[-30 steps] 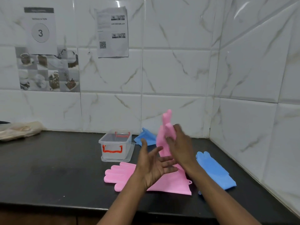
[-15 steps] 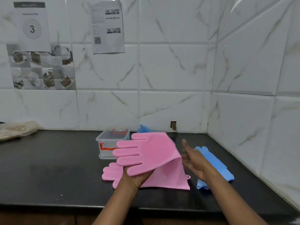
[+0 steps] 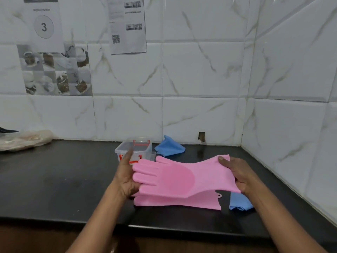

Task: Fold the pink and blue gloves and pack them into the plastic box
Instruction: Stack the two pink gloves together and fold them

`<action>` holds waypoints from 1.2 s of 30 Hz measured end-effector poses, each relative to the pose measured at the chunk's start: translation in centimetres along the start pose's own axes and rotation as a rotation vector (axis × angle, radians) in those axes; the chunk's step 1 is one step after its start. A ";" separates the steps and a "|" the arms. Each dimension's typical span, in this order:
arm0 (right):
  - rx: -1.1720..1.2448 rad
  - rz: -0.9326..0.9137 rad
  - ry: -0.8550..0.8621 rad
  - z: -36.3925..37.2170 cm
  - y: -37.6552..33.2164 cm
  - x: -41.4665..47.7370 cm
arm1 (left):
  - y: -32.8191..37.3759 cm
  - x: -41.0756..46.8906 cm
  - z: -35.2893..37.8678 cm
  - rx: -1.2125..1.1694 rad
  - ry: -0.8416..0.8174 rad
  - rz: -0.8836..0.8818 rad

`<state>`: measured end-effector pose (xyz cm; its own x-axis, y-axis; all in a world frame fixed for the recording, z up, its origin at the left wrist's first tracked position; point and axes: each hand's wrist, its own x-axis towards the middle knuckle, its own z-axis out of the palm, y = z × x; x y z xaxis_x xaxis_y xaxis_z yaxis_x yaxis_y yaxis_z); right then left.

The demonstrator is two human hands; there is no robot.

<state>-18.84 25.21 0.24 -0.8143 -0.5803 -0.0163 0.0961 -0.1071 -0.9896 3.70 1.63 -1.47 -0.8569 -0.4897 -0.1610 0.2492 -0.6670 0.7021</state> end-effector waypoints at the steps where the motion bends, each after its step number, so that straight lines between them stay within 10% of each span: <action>1: -0.054 -0.011 -0.003 0.4 -0.2 0.1 | 0.5 -0.1 -0.3 0.081 0.016 -0.064; 5: -0.286 -0.107 -0.031 2.2 -1.4 0.9 | 1.4 0.5 0.6 0.740 0.198 0.009; 13: -0.444 -0.654 0.044 2.5 -5.6 -0.3 | 8.2 -1.9 2.2 1.082 0.242 0.726; 20: -1.036 -0.327 -0.126 1.0 4.3 -3.7 | -0.1 -3.3 -6.2 1.457 0.409 0.390; 28: -0.446 -0.025 0.178 1.7 4.2 -1.5 | 0.4 -1.6 -5.5 1.298 0.712 0.470; 36: -0.876 0.012 0.174 3.4 4.5 -1.2 | -1.1 -0.4 -3.2 1.689 0.890 0.360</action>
<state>-15.49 22.67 -3.70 -0.8983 -0.4388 0.0213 -0.3082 0.5948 -0.7425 5.22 0.75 -4.37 -0.2996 -0.9203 0.2516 -0.7540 0.3900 0.5285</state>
